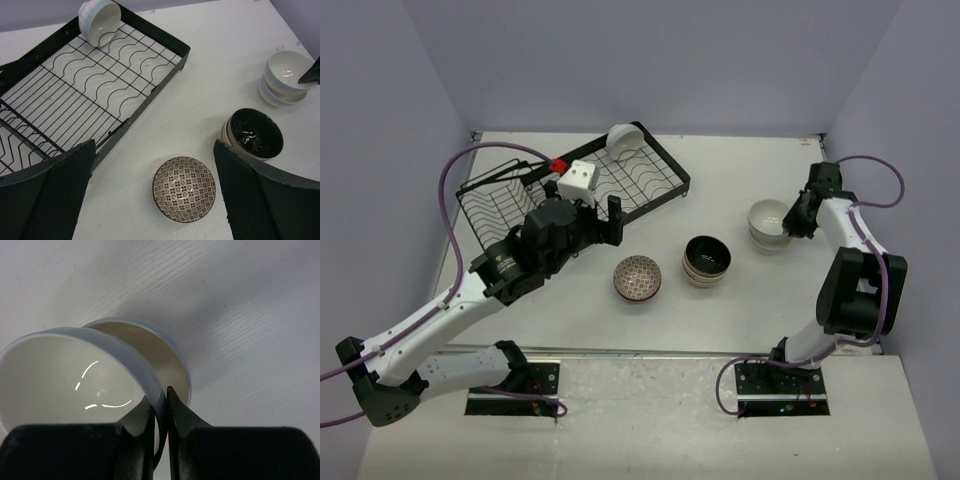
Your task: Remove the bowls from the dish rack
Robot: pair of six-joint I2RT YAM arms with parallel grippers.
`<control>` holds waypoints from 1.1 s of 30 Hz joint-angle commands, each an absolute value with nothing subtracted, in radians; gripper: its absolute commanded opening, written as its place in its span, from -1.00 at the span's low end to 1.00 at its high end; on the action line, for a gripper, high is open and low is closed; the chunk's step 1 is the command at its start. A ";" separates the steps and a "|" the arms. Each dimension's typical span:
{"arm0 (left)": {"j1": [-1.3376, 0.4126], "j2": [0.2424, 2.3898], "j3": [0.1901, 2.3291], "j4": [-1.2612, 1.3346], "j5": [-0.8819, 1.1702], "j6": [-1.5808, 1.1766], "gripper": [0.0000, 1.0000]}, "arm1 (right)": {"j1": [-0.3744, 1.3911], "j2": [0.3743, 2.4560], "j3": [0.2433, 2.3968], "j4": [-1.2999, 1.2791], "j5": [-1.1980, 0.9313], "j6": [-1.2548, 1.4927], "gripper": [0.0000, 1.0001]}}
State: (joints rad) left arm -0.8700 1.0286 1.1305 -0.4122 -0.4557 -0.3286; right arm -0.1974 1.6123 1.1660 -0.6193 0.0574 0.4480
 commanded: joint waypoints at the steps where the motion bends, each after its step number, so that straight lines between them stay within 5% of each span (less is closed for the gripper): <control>1: -0.864 1.025 1.123 -0.377 -0.449 -0.302 1.00 | -0.207 1.582 1.164 -0.560 0.025 0.454 -0.88; 19: -0.864 1.049 1.111 -0.356 -0.423 -0.302 1.00 | -0.215 1.435 1.086 -0.564 0.023 0.453 -0.41; 24: -0.862 1.068 1.112 -0.353 -0.411 -0.304 1.00 | -0.215 1.375 1.059 -0.569 0.046 0.454 -0.45; 33: -0.862 1.088 1.120 -0.345 -0.402 -0.304 1.00 | -0.215 1.420 1.019 -0.538 0.012 0.457 -0.82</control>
